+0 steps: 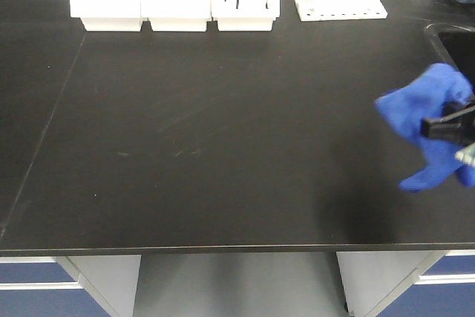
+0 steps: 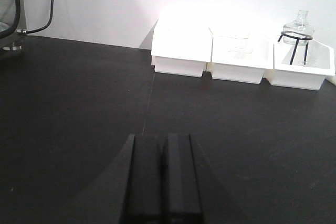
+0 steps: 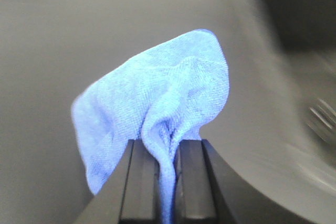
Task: Wipe right workspace with blue cloth
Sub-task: 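Raise the held blue cloth with the right gripper toward the robot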
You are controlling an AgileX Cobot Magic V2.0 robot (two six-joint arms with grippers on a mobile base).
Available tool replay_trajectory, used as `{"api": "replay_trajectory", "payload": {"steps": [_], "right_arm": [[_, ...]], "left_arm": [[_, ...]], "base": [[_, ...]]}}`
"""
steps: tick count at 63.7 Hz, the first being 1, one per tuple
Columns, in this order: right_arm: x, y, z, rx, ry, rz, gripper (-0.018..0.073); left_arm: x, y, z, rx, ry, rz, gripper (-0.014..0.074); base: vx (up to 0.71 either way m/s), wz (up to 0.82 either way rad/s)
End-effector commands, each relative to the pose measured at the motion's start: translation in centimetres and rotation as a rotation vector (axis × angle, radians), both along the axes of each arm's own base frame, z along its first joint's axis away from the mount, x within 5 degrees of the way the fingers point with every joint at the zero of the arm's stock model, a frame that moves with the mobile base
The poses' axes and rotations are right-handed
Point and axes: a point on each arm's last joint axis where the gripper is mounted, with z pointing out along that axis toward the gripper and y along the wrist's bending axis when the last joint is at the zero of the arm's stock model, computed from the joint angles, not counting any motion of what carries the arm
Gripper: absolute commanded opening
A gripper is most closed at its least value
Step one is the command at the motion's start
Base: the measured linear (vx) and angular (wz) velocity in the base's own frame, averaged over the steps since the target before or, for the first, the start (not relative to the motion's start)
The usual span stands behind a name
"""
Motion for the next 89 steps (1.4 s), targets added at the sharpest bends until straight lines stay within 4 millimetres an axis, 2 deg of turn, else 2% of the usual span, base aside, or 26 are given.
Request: {"api": "replay_trajectory", "payload": {"steps": [1,8,18,37,47,89], "right_arm": [[-1.7,1.1,2.1,0.062,-0.113,0.043,0.0],[-4.3,1.4,2.4,0.088,-0.114,0.069,0.0013],[-7.9,0.8,2.4,0.103,-0.131,0.066,0.0039],[-11.7,-0.1,2.6,0.094,-0.161,0.053,0.0042],[-12.6,-0.3,2.4,0.093,-0.146,0.048,0.0042],[-12.7,-0.3,2.2,0.089,-0.121,0.044,0.0042]], "left_arm": [[0.0,-0.1,-0.2,-0.004,-0.068,-0.01,-0.0006],[0.0,-0.1,-0.2,-0.004,-0.068,-0.01,-0.0006],[0.0,-0.1,-0.2,-0.004,-0.068,-0.01,-0.0006],[0.0,-0.1,-0.2,-0.004,-0.068,-0.01,-0.0006],[0.0,-0.1,-0.2,-0.004,-0.068,-0.01,-0.0006],[0.0,-0.1,-0.2,-0.004,-0.068,-0.01,-0.0006]], "base": [[0.0,0.0],[0.0,0.0],[0.0,0.0],[0.0,0.0],[0.0,0.0],[0.0,0.0]]}}
